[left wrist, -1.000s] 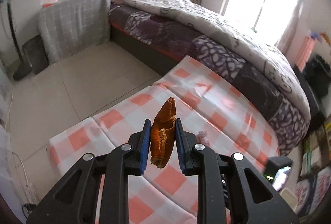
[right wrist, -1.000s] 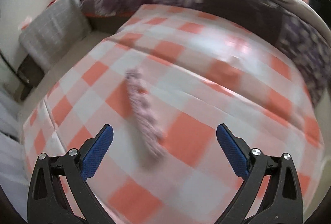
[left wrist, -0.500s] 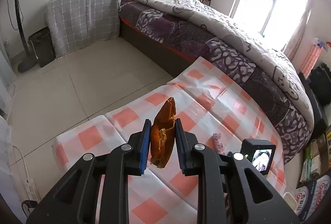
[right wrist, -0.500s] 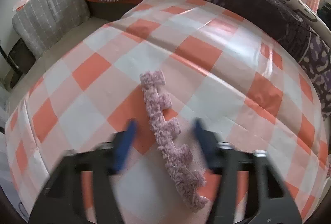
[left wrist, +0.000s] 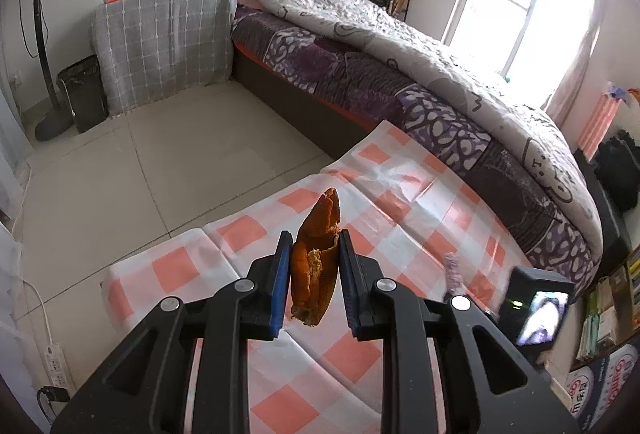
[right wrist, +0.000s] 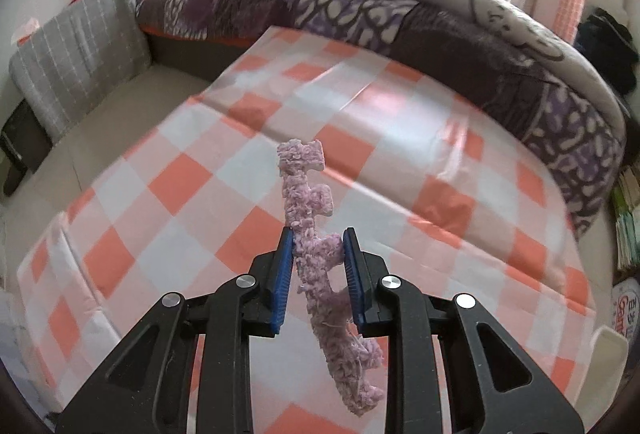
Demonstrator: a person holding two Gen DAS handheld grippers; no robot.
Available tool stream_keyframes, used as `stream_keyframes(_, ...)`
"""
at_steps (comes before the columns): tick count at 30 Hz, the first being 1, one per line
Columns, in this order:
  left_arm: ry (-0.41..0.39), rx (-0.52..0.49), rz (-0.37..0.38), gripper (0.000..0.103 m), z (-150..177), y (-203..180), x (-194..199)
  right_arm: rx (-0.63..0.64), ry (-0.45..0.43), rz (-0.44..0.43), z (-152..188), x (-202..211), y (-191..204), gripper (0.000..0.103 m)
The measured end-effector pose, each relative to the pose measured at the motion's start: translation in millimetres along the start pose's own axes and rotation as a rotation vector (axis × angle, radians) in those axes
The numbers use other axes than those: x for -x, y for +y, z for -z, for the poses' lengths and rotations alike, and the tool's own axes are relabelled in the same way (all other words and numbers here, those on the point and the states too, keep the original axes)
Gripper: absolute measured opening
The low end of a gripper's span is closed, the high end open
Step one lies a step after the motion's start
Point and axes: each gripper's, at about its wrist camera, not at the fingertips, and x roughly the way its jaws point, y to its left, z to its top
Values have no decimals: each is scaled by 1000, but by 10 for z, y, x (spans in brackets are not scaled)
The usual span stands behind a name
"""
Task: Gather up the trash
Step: 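Carry the orange piece and pink strip over the bin and release both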
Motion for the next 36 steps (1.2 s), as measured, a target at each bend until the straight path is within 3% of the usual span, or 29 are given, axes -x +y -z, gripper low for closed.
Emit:
stream_keyframes(15, -54, -160, 24, 23, 211, -508, 231, -71, -71, 57, 373, 1046, -616, 24)
stream_keyframes(25, -54, -268, 37, 23, 437, -932, 242, -182, -97, 19, 749, 1284, -1198, 24)
stream_keyframes(36, -66, -313, 53, 24, 564, -1288, 230, -242, -117, -7, 803, 1423, -1594, 24)
